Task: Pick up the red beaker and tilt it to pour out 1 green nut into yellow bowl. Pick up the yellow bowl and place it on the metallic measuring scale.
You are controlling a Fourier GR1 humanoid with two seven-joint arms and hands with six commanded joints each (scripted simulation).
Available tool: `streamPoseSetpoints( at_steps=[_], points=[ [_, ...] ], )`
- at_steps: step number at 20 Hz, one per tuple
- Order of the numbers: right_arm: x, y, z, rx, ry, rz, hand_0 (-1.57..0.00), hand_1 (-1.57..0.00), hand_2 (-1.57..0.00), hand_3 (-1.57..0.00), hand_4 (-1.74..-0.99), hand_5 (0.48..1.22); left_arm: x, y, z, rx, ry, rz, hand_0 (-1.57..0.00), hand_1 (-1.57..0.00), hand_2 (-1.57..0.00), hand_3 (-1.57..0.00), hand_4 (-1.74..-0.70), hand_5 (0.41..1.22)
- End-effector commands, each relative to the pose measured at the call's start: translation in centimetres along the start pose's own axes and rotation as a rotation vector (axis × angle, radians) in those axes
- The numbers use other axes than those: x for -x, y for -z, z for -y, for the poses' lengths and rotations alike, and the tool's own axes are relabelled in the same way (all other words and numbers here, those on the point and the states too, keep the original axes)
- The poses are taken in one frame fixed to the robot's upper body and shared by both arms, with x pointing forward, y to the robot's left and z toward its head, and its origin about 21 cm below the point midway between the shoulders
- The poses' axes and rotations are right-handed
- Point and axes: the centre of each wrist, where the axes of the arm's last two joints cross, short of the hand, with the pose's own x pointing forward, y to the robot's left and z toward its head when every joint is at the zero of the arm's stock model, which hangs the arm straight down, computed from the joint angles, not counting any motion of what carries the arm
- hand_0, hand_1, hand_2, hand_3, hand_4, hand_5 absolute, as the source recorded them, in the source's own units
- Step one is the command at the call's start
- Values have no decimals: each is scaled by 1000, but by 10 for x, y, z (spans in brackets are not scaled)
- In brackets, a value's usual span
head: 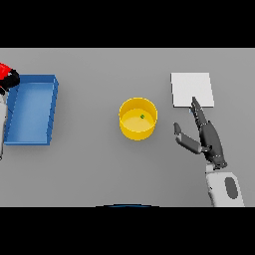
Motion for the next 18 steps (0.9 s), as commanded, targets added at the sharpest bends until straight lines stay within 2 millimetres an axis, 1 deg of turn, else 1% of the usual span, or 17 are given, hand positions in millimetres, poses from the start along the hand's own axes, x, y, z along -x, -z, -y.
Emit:
streamPoseSetpoints(
  at_steps=[1, 2, 3, 4, 5, 6, 7, 8, 9, 11, 13, 14, 17, 18],
  points=[
    [-1, -1, 2, 3, -5, 2, 1, 1, 1, 1, -1326, 731, 3, -3, 1, 23, 1, 3, -1571, -1571, -1571, -1085, -1368, 847],
    [-2, 1, 3, 1, -6, 3, 1, 1, 1, 1, -1327, 730, 3, -4, -3, 28, -4, 11, -1571, -1571, -1571, -935, -1253, 810],
    [-1, 0, 6, 5, -8, -8, 1, 1, 1, 1, -1325, 731, 3, -9, -3, 62, -16, 46, -1571, -1520, -1410, -852, -1135, 779],
    [0, -2, 3, -2, -10, -9, 1, 1, 1, 1, -1320, 731, 1, -14, -4, 104, -42, 66, -1437, -1291, -1163, -715, -1046, 757],
    [-1, -1, 2, 3, -6, -4, 1, 1, 1, 1, -1320, 729, 2, -18, -6, 127, -54, 74, -1227, -1038, -934, -580, -974, 735],
    [-1, 1, 4, 8, -6, -7, 1, 1, 1, 1, -1321, 727, 0, -20, -6, 158, -59, 90, -982, -830, -747, -464, -922, 716],
    [-1, 1, 4, 15, -7, -10, 1, 1, 1, 1, -1320, 726, 1, -21, -9, 175, -51, 94, -785, -664, -597, -371, -883, 701],
    [1, -1, 5, 13, -4, -15, 1, 1, 1, 1, -1321, 725, 2, -22, -9, 187, -31, 98, -628, -531, -478, -297, -851, 688],
    [0, 0, 6, 14, -4, -19, 1, 1, 1, 1, -1318, 725, 4, -23, -8, 197, -19, 98, -502, -425, -382, -237, -830, 678],
    [0, 0, 5, 6, 0, -11, 1, 1, 1, 1, -1315, 724, 4, -21, -8, 197, 22, 85, -321, -271, -244, -151, -794, 659],
    [0, 2, 6, 7, -13, -16, 1, 1, 1, 1, -1308, 717, 5, -20, -7, 208, 48, 74, -205, -173, -156, -97, -778, 655],
    [0, 2, 5, 9, -25, -17, 1, 1, 1, 1, -1307, 717, 3, -18, -7, 212, 59, 69, -164, -138, -124, -77, -775, 655],
    [1, 0, 1, 1, -21, -19, 1, 1, 1, 1, -1290, 714, 0, -24, -4, 178, 87, 95, -83, -70, -63, -39, -738, 656],
    [-2, 4, 0, 7, -18, -25, 1, 1, 1, 1, -1279, 713, 2, -27, -5, 175, 80, 106, -67, -56, -50, -31, -734, 658]
  ],
)
